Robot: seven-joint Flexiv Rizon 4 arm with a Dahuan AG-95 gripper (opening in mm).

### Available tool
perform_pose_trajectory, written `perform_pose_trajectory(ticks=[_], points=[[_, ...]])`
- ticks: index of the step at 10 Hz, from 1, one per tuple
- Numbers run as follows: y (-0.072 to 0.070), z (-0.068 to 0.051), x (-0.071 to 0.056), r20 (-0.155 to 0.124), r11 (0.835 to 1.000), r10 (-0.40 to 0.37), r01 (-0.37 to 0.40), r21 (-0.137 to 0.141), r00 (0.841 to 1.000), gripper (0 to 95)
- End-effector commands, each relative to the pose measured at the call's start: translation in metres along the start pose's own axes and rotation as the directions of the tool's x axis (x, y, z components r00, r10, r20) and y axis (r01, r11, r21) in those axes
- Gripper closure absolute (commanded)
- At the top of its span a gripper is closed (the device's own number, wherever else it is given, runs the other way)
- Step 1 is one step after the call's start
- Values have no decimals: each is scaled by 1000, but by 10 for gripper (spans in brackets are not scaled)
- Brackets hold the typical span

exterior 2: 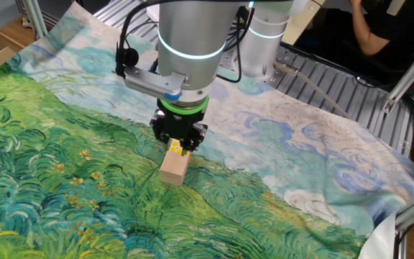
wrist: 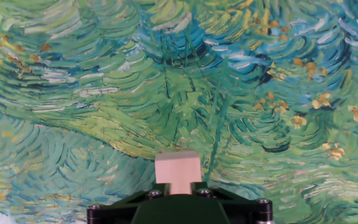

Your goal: Pick up the small block on the left and move it to the right

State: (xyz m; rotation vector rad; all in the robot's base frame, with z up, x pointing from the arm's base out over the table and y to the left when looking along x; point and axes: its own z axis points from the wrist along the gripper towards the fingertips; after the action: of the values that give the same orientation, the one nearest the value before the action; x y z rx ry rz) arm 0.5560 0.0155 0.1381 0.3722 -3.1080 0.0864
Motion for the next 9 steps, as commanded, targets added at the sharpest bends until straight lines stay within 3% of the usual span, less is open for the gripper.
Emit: perform_pose_trajectory(ticks=[1,4,5,7,8,9], points=[[0,1,0,-2,1000,-2,2,0,1000,570],[2,12,-1,-2,1000,-3,3,9,1000,570],[2,13,-1,-2,1000,0,0,10,1000,380],[2,13,-1,-2,1000,6,-6,9,1000,380],[2,14,-1,-2,1000,9,-9,9,1000,190],[2,14,-1,-2,1000,10,-10,9,1000,190]])
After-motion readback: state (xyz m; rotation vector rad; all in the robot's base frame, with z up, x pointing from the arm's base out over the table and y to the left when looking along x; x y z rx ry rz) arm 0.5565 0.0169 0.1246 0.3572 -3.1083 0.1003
